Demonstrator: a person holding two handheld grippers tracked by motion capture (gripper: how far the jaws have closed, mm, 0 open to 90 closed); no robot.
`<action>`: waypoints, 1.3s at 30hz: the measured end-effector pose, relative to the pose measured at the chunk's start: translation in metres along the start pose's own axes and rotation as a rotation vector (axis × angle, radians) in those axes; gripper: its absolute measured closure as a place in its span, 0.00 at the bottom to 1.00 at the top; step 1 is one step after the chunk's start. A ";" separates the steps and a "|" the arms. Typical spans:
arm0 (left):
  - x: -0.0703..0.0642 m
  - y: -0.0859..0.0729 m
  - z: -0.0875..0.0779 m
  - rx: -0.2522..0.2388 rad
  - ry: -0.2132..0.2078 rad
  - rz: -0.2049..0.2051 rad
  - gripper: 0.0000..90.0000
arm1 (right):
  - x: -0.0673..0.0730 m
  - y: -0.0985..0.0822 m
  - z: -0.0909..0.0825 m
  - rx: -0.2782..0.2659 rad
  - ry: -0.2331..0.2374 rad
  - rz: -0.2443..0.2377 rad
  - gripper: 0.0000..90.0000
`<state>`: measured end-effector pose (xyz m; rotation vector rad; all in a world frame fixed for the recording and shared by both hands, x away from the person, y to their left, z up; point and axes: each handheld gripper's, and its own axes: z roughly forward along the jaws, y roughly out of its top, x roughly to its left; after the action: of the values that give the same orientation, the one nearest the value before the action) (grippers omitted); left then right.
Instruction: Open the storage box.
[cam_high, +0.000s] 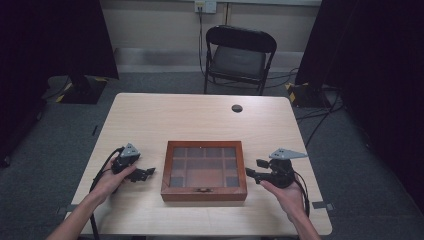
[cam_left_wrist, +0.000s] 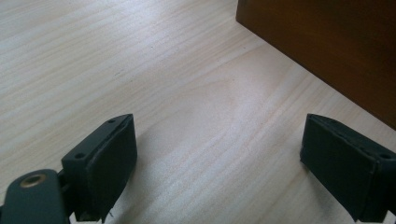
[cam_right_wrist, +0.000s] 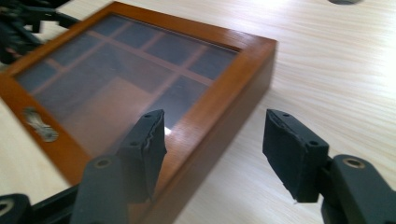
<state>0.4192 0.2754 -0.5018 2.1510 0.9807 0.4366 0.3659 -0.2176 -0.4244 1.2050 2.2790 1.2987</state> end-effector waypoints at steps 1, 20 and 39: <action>0.000 0.000 0.000 0.000 0.000 0.000 0.12 | 0.001 0.001 0.000 -0.003 0.012 -0.003 0.46; 0.001 0.001 0.001 0.001 -0.011 0.003 0.10 | 0.039 0.014 0.003 0.001 0.204 -0.087 0.66; 0.003 0.003 0.004 0.009 -0.011 0.015 0.06 | 0.076 0.016 0.021 0.040 0.319 -0.184 0.79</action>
<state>0.4245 0.2745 -0.5024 2.1677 0.9630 0.4272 0.3388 -0.1437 -0.4106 0.8215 2.5736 1.4674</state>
